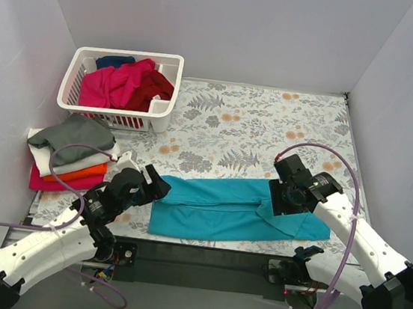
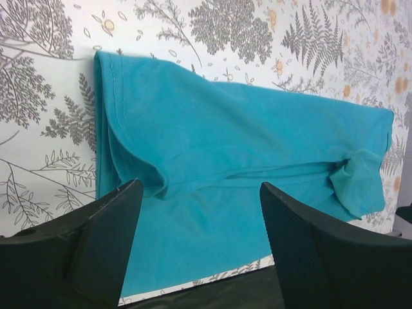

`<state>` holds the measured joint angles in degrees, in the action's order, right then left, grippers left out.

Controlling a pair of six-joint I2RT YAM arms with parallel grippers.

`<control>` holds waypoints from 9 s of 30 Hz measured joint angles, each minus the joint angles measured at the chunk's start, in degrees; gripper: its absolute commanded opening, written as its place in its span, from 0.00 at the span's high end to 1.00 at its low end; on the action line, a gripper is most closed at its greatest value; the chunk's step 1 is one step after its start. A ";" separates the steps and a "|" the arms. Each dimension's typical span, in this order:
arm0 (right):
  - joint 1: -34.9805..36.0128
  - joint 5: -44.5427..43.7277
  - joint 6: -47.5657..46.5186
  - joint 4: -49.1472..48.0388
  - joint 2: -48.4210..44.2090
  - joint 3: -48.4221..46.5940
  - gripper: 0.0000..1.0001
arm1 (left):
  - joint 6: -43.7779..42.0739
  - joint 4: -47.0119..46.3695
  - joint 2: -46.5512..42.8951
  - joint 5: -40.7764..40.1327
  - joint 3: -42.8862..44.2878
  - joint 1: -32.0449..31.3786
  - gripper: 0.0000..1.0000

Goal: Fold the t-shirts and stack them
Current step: Fold the tshirt

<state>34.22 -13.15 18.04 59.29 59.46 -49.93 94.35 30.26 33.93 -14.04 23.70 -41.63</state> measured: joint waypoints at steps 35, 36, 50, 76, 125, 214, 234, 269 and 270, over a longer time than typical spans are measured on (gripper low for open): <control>-22.45 5.88 1.49 -46.62 19.54 12.57 0.40 | -10.95 -39.85 36.68 12.72 -2.45 -2.97 0.25; -22.53 5.88 1.42 -47.52 21.14 11.43 0.40 | -10.51 -40.00 35.60 12.96 -3.32 -3.19 0.26; -22.99 11.87 -3.10 -51.34 51.54 -21.18 0.44 | -5.31 -40.11 27.34 17.62 -8.68 -8.13 0.26; -19.89 25.18 -9.11 -49.83 29.66 -20.98 0.44 | -6.38 -49.46 41.33 14.64 5.73 -21.99 0.26; -19.82 29.03 -10.82 -53.37 66.40 -40.37 0.46 | -4.57 -60.94 65.51 11.47 14.78 -30.73 0.24; 16.87 8.50 28.70 -21.64 -22.69 30.75 0.60 | 4.02 -24.04 43.76 2.89 6.84 -28.63 0.78; 18.69 8.00 26.77 -25.77 -16.63 30.64 0.99 | 2.56 -23.19 44.94 4.50 7.61 -28.72 1.00; 27.80 -7.04 25.20 -19.06 -10.49 17.16 0.99 | -2.99 -32.11 40.17 10.38 6.62 -20.61 1.00; 26.93 -7.93 24.39 -19.56 -9.88 16.83 0.99 | -3.82 -32.81 40.92 10.54 7.37 -19.69 1.00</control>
<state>61.14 -21.08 42.44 39.72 49.58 -33.10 90.52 -2.55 74.85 -3.51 31.07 -61.32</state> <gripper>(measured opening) 0.022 0.022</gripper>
